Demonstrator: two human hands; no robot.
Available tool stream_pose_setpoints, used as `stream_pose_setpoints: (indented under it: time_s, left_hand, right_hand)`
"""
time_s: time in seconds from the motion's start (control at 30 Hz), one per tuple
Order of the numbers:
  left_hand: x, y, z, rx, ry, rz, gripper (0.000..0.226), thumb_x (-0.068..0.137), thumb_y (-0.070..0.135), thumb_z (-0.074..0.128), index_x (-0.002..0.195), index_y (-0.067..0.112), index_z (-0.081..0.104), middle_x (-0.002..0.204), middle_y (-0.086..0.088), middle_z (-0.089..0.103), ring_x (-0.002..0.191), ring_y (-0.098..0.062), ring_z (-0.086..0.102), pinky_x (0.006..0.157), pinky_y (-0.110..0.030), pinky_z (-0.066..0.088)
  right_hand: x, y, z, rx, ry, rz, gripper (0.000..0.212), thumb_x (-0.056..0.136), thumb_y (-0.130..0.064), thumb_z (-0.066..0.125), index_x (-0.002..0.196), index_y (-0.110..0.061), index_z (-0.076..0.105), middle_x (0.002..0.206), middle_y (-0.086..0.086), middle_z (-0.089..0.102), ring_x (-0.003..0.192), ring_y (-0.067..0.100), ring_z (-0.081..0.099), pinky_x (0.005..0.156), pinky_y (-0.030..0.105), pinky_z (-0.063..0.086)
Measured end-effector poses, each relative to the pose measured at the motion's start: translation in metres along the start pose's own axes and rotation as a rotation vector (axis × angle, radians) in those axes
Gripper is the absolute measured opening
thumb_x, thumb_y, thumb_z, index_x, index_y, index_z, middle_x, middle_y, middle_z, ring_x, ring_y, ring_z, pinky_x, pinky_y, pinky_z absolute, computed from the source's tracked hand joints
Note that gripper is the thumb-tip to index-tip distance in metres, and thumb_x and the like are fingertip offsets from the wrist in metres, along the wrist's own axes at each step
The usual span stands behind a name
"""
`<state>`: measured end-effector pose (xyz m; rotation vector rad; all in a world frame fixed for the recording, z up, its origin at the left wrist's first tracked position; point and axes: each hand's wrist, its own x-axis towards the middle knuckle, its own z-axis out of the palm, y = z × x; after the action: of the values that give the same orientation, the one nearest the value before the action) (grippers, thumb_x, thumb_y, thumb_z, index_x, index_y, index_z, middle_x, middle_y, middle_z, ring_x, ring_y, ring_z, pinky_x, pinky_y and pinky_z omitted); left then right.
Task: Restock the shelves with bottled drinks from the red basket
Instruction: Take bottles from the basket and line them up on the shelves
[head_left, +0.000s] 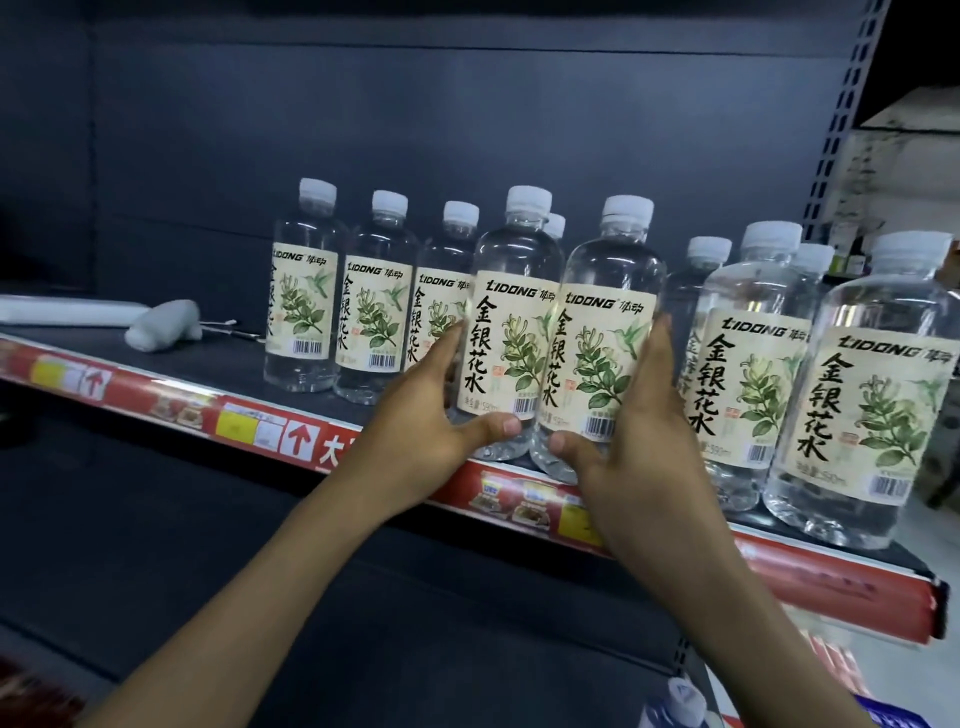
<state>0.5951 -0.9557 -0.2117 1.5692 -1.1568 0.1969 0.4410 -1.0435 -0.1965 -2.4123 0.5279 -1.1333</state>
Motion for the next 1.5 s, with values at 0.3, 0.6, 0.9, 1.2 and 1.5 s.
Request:
stream_pose_setpoints:
  time_s: [0.3, 0.6, 0.9, 1.2, 1.5]
  left_hand:
    - [0.009, -0.003, 0.007, 0.017, 0.018, -0.057, 0.09, 0.078, 0.024, 0.08, 0.151, 0.029, 0.027, 0.098, 0.031, 0.051, 0.083, 0.023, 0.049, 0.084, -0.003, 0.044]
    - [0.01, 0.003, 0.006, 0.078, -0.022, -0.018, 0.079, 0.084, 0.03, 0.076, 0.148, 0.027, 0.03, 0.104, 0.03, 0.046, 0.107, -0.004, 0.055, 0.085, -0.017, 0.036]
    - [0.006, 0.003, -0.001, -0.016, -0.092, -0.081, 0.085, 0.084, 0.033, 0.071, 0.153, 0.032, 0.021, 0.112, 0.027, 0.051, 0.095, 0.007, 0.048, 0.1, -0.032, 0.04]
    - [-0.003, -0.006, 0.013, 0.045, -0.03, -0.031, 0.077, 0.088, 0.051, 0.063, 0.152, 0.035, 0.022, 0.135, 0.022, 0.053, 0.123, -0.001, 0.051, 0.109, -0.035, 0.041]
    - [-0.004, 0.012, 0.015, 0.253, -0.039, -0.161, 0.064, 0.095, 0.033, 0.06, 0.15, 0.024, 0.027, 0.134, 0.006, 0.06, 0.121, -0.017, 0.055, 0.102, -0.035, 0.044]
  right_hand:
    - [0.009, 0.0, 0.005, 0.023, 0.006, 0.079, 0.113, 0.092, -0.01, 0.065, 0.149, -0.035, -0.03, 0.164, -0.003, 0.009, 0.091, -0.019, 0.018, 0.081, 0.007, 0.024]
    - [0.016, 0.007, 0.009, 0.059, 0.008, 0.076, 0.114, 0.093, -0.014, 0.065, 0.146, -0.038, -0.032, 0.162, 0.008, 0.015, 0.139, 0.023, 0.033, 0.09, 0.025, 0.027]
    - [0.004, 0.009, -0.001, 0.118, -0.077, 0.053, 0.113, 0.096, -0.007, 0.058, 0.139, -0.047, -0.038, 0.162, 0.003, -0.017, 0.14, -0.005, 0.012, 0.11, 0.031, 0.005]
    - [-0.001, 0.014, 0.012, 0.122, -0.014, 0.032, 0.097, 0.1, -0.011, 0.049, 0.146, -0.037, -0.032, 0.164, 0.008, -0.012, 0.15, 0.006, 0.002, 0.107, 0.019, 0.006]
    - [-0.001, 0.011, 0.011, 0.085, -0.005, 0.047, 0.104, 0.096, -0.003, 0.054, 0.148, -0.028, -0.032, 0.161, 0.018, 0.009, 0.095, 0.001, 0.035, 0.084, 0.024, 0.028]
